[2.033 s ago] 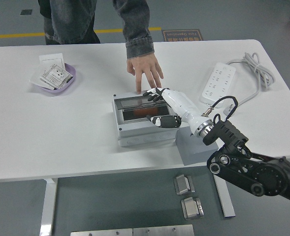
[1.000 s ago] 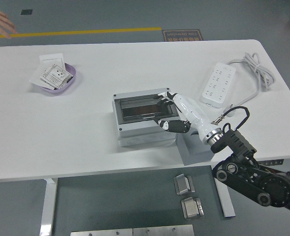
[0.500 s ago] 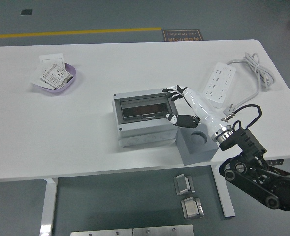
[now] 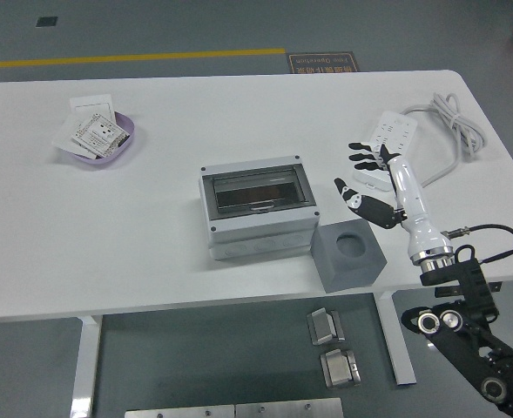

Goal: Pick up the cylinder from the cube,place it in the box,flap close box

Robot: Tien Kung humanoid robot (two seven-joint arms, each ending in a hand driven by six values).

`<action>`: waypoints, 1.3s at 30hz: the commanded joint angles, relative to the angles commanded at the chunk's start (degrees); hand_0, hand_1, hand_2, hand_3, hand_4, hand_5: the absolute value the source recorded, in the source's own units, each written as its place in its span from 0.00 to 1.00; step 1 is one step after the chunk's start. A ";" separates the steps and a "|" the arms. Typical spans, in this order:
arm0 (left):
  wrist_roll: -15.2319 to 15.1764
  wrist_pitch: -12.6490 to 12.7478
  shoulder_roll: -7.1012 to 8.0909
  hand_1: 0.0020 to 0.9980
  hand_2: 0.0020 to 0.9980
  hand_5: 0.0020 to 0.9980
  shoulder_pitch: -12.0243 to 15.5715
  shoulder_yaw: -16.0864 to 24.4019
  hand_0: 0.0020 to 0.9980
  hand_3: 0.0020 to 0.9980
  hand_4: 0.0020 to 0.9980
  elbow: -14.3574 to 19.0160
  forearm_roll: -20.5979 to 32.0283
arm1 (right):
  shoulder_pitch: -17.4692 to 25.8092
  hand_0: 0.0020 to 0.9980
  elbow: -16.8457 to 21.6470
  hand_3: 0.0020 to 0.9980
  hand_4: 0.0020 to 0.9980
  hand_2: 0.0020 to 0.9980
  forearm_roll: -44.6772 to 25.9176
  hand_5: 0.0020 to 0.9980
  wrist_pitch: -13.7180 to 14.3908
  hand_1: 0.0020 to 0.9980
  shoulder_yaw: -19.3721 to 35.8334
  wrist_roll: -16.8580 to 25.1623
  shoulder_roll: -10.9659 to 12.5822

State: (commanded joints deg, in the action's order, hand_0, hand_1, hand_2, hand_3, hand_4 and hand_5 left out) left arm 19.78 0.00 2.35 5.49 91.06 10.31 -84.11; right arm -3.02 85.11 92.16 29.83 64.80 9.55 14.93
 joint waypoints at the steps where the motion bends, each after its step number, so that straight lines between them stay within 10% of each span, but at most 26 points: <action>1: -0.02 0.00 -0.02 0.64 0.52 0.32 0.00 -0.03 0.64 0.61 0.67 0.00 0.04 | 0.67 0.63 -0.01 0.71 0.74 0.64 -0.66 0.19 -0.04 0.58 1.23 0.42 -0.15; 17: -0.28 -0.01 0.00 0.64 0.52 0.32 -0.23 -0.17 0.64 0.61 0.66 0.00 0.11 | 5.19 0.66 0.31 0.72 0.87 0.66 -5.52 0.33 -2.93 0.62 11.73 2.24 -0.90; 18: -0.29 0.00 0.01 0.64 0.52 0.32 -0.25 -0.16 0.64 0.61 0.66 0.00 0.09 | 5.21 0.71 0.34 0.81 0.97 0.77 -5.39 0.45 -3.08 0.70 11.88 2.11 -0.90; 29: -0.23 0.07 0.12 0.64 0.52 0.32 -0.35 0.15 0.64 0.61 0.66 0.00 -0.31 | 4.54 0.80 0.26 0.95 1.00 0.90 -11.07 0.48 -3.11 0.83 12.12 6.12 -2.32; 30: -0.21 0.08 0.13 0.64 0.52 0.32 -0.34 0.19 0.64 0.61 0.66 0.00 -0.35 | 4.46 0.99 0.25 1.00 1.00 1.00 -11.93 0.53 -3.17 1.00 12.09 6.64 -2.46; 39: -0.13 0.00 0.26 0.64 0.52 0.32 -0.61 0.16 0.64 0.61 0.66 0.00 -0.53 | 3.95 0.99 0.14 1.00 1.00 1.00 -20.83 0.54 -5.17 1.00 10.59 10.76 -2.96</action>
State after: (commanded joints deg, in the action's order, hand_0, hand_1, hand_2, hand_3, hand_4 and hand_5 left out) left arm 19.65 0.00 2.61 4.89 91.21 10.31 -84.64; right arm 0.94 85.25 71.33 24.66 75.38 20.31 11.97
